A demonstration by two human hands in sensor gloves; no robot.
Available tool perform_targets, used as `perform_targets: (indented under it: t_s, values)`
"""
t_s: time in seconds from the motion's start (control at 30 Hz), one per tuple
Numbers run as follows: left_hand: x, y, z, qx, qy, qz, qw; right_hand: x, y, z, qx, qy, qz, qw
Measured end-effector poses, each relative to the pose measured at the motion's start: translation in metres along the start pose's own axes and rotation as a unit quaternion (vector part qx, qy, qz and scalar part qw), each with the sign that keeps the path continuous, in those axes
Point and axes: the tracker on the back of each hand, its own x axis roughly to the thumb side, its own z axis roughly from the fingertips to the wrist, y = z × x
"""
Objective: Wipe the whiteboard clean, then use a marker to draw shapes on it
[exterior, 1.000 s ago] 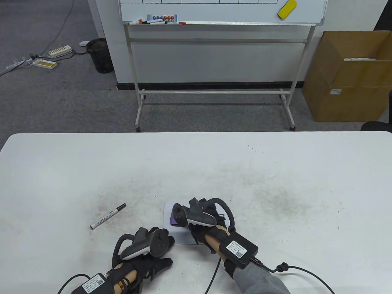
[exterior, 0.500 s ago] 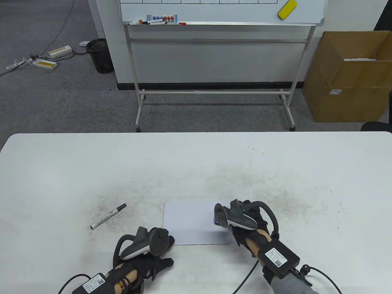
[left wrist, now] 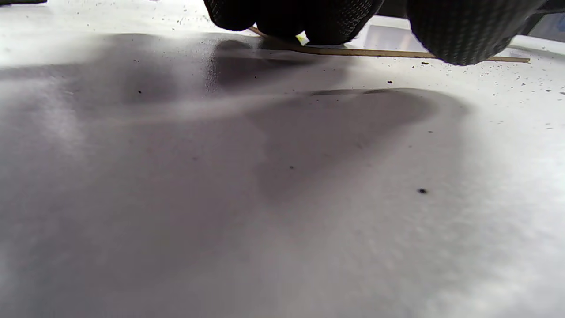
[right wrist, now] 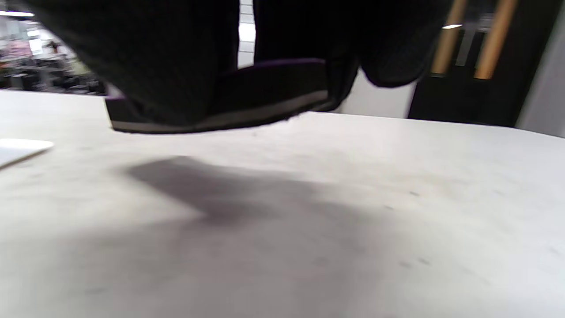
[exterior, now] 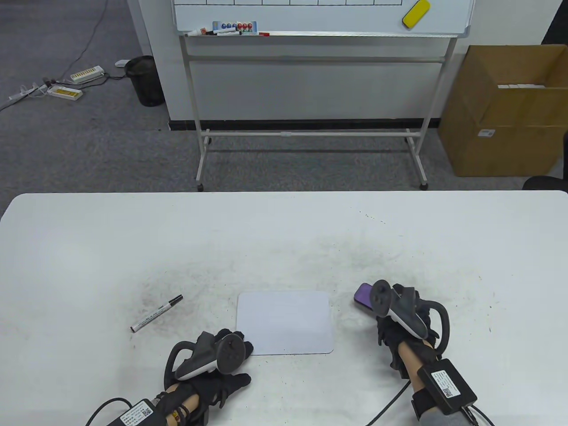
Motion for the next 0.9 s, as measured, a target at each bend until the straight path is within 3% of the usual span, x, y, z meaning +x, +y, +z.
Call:
perform_targets:
  t_s: [0.23, 0.6, 0.9]
  values:
    - [-0.005, 0.0, -0.001, -0.007, -0.005, 0.021, 1.0, -0.054, 0.021, -0.018, -0.001, 0.136, -0.067, 0.988]
    - [-0.008, 0.001, -0.001, -0.002, -0.008, 0.035, 0.999, -0.064, 0.032, -0.033, 0.022, 0.137, -0.037, 0.99]
    - [-0.012, 0.01, 0.003, 0.035, -0.014, 0.067, 0.997, -0.033, -0.018, -0.005, -0.047, 0.055, -0.127, 0.989]
